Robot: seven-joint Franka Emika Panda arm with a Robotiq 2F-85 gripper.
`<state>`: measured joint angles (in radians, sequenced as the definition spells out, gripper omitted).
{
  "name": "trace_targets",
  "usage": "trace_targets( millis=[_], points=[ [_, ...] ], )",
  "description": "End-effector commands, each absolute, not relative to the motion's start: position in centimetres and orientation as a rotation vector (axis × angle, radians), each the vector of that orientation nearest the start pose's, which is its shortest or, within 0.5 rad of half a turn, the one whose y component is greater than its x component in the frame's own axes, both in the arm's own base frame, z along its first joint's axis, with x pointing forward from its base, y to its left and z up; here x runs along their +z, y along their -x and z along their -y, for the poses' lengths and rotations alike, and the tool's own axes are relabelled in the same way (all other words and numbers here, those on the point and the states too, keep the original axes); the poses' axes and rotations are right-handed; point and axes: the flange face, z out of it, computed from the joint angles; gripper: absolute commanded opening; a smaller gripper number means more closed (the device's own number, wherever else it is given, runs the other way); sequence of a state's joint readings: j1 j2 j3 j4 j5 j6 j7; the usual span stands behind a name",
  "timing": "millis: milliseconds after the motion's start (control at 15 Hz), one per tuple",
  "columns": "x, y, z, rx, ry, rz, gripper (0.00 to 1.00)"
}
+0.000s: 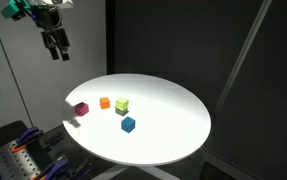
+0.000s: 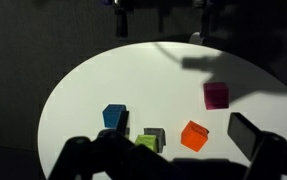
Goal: Move the green block from the gray one to the orange one
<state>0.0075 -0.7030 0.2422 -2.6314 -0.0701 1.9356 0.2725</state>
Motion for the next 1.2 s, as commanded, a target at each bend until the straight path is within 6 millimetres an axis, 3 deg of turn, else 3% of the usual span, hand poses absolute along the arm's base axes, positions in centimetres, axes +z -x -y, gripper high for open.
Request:
trace_targets(
  millis=[0, 533, 1133],
  points=[
    [45.9, -32.9, -8.0, -0.070, 3.357, -0.090, 1.00],
    [46.5, -35.2, -6.8, -0.039, 3.302, -0.156, 1.00],
    [46.8, -41.4, -4.3, -0.057, 3.132, -0.308, 1.00]
  ],
)
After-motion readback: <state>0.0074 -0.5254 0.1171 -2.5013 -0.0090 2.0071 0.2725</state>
